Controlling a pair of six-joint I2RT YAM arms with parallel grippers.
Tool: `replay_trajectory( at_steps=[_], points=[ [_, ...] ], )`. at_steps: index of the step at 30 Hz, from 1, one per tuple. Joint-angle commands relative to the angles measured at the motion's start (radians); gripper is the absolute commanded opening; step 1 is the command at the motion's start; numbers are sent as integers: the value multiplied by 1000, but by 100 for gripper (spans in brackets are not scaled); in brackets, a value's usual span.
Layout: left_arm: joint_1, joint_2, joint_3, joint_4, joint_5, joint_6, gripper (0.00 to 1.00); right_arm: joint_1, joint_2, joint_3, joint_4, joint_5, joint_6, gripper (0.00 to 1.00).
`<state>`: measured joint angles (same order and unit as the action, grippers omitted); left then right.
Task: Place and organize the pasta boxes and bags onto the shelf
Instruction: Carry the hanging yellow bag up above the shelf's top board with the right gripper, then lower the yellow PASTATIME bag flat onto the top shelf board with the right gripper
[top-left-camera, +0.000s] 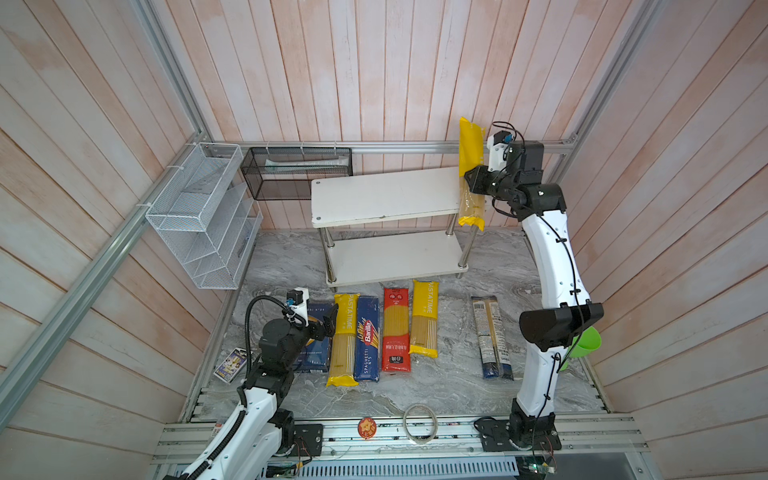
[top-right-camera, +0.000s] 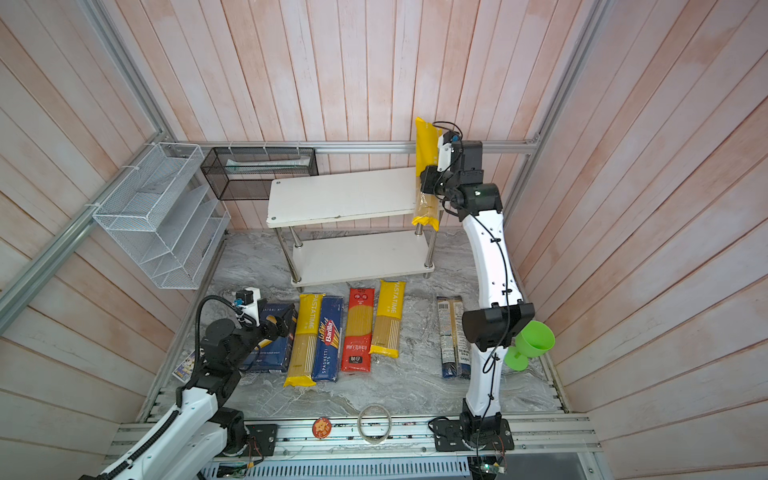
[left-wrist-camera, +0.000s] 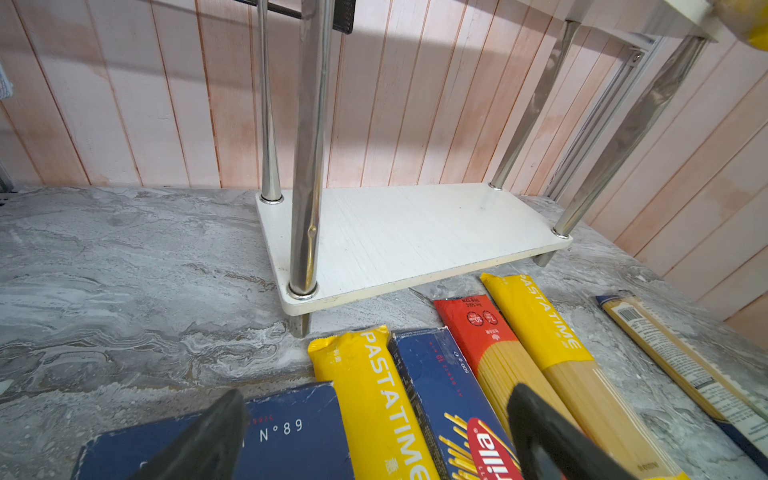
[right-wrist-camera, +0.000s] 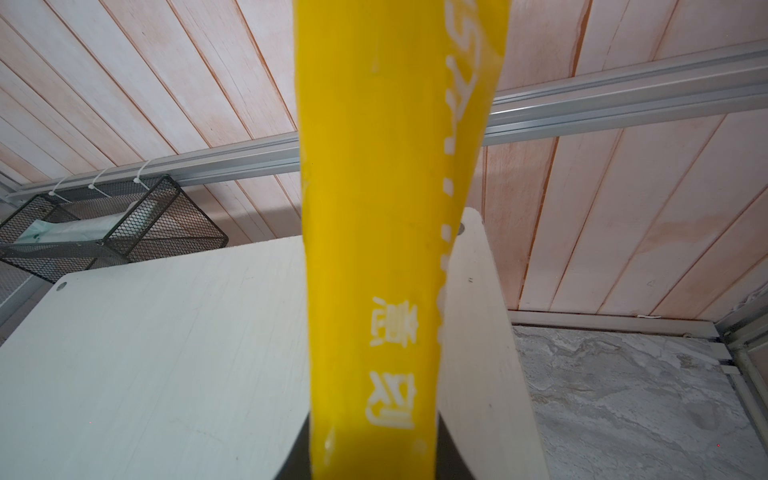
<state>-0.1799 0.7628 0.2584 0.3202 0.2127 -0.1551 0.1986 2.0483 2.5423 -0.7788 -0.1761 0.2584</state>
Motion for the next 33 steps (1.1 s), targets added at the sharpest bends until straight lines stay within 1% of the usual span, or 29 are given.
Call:
replay_trajectory(
  at_steps=[1, 6, 11, 19, 23, 25, 33],
  points=[
    [-4, -14, -14, -9, 16, -8, 100, 6, 39, 27, 76, 43, -15, 0],
    [-4, -13, -14, -9, 16, -8, 100, 8, 39, 27, 73, 61, -2, 1],
    [-4, -13, -14, -9, 14, -8, 100, 12, 39, 27, 76, 68, 1, 11],
    [-3, -15, -14, -9, 12, -8, 100, 13, 47, 29, 81, 81, 12, 23],
    [-4, -9, -13, -9, 14, -9, 100, 13, 49, 30, 87, 89, 18, 33],
    [-3, -8, -12, -9, 13, -8, 100, 13, 52, 30, 91, 89, 23, 40],
    [-4, -11, -13, -9, 14, -8, 100, 16, 62, 36, 95, 90, 34, 41]
  ],
)
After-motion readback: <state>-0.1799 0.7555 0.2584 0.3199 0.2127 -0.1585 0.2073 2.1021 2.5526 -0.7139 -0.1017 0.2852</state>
